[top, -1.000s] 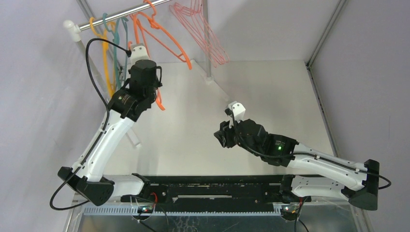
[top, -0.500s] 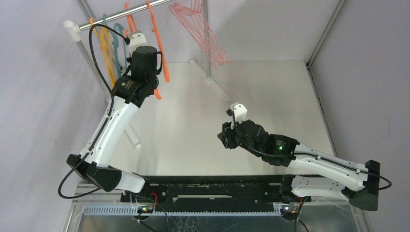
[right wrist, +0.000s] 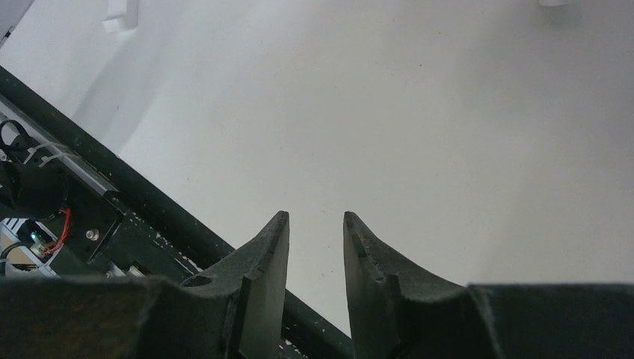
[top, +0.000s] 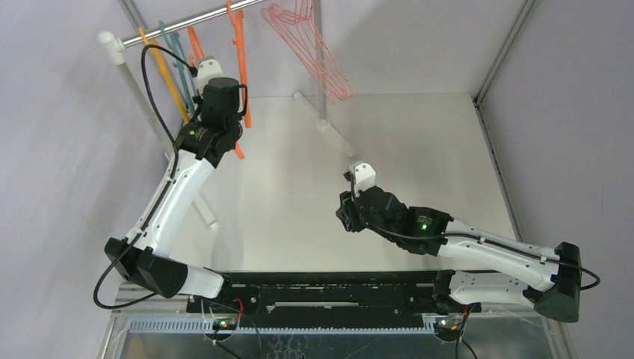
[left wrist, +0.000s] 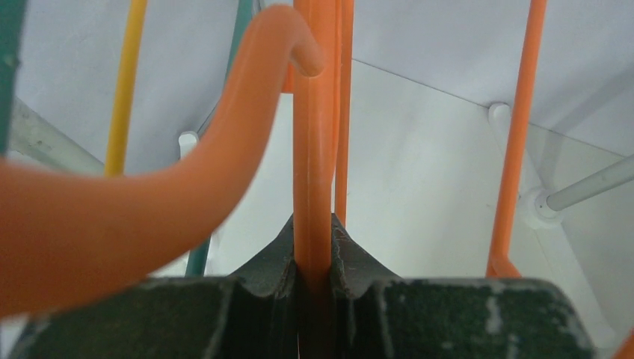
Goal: Organize the hangers
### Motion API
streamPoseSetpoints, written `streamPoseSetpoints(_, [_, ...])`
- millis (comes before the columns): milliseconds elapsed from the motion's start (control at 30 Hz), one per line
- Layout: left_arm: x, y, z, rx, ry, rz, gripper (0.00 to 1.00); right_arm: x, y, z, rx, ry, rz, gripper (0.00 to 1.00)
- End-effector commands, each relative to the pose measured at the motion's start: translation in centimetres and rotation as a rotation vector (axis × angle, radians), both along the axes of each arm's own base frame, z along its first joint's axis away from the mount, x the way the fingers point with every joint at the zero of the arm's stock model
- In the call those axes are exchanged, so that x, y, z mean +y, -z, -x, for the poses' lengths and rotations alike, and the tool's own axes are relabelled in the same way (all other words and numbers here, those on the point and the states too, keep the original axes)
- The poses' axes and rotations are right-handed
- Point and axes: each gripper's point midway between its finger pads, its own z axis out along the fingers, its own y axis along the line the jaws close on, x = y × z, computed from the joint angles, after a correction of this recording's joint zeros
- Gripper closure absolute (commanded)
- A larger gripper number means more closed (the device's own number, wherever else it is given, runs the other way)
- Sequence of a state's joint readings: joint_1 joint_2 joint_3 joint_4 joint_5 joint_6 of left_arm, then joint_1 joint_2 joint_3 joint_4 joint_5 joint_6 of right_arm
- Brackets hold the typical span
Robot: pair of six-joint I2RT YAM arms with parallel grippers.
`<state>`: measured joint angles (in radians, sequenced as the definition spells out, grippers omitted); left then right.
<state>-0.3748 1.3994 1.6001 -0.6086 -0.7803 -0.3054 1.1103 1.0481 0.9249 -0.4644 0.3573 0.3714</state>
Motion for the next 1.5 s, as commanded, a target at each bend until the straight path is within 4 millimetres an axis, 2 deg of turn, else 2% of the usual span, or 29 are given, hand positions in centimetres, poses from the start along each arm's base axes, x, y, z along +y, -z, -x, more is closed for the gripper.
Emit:
streamPoseSetpoints(0, [0.7,-3.5,0.7,-0.121,0.004,0.046,1.00,1.2,-2.4,-0.5,-0.017,0.012,-0.076,0.60])
streamPoseSetpoints(133, [0.6,-5.4,0.6,-0.146,0.013,0.045,1.00,1.3,-2.2,-0.5,-0.014,0.011,-0.071,0.60])
streamPoseSetpoints(467, [0.4,-7.8,-1.3,-0.152,0.034,0.041,1.00,0.7,-2.2,-0.7,-0.021,0.030,-0.058,0.60])
streamPoseSetpoints(800, [0.1,-8.5,-4.0,-0.125,0.062,0.052,1.00,0.5,-2.3,-1.0,-0.029,0.041,-0.055,0.60])
streamPoseSetpoints(1033, [0.6,-8.9,-5.9,-0.110,0.064,0.081,1.00,0.1,-2.0,-1.3,-0.022,0.050,-0.047,0.61])
streamPoseSetpoints(1133, [0.6,-7.0,-6.9,-0.060,0.064,0.090,0.99,0.1,-1.8,-1.4,-0.016,0.052,-0.044,0.61])
streamPoseSetpoints(1333, [0.4,-1.4,-8.6,0.048,0.064,0.123,1.00,0.3,-1.2,-1.5,-0.004,0.049,-0.027,0.61])
streamPoseSetpoints(1467, [0.3,0.2,-8.4,0.053,0.066,0.141,0.96,0.2,-0.6,-1.4,0.009,0.050,-0.010,0.61])
